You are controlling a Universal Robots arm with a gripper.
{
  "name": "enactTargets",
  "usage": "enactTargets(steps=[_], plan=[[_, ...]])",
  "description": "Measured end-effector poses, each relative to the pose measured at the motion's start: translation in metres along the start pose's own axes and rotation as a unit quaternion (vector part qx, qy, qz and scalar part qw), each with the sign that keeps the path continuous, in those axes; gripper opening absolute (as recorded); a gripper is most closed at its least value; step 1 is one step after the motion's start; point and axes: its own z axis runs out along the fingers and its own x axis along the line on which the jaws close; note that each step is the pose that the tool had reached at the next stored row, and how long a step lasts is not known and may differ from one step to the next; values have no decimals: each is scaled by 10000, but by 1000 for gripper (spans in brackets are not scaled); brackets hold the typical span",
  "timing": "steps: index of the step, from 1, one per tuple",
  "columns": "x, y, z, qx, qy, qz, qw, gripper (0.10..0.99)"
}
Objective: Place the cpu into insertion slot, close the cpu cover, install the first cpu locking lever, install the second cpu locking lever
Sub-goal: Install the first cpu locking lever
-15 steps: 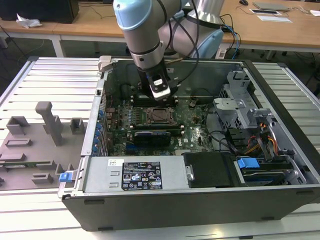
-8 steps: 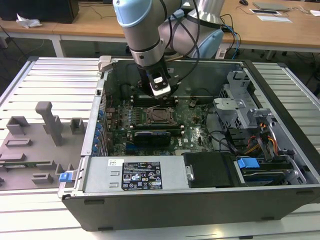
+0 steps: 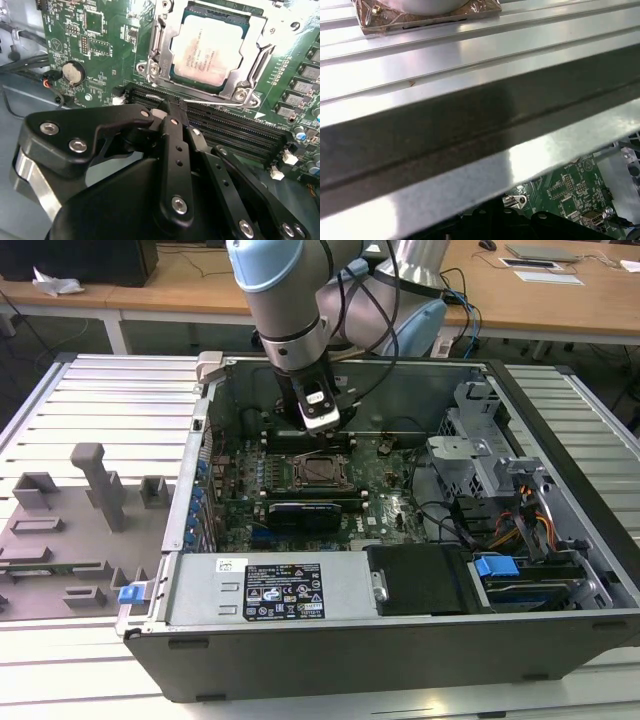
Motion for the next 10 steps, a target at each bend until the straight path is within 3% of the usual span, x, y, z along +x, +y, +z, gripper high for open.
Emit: enactTargets(steps=[10], plan=[[28, -24, 114, 88, -39, 53, 9999, 106]])
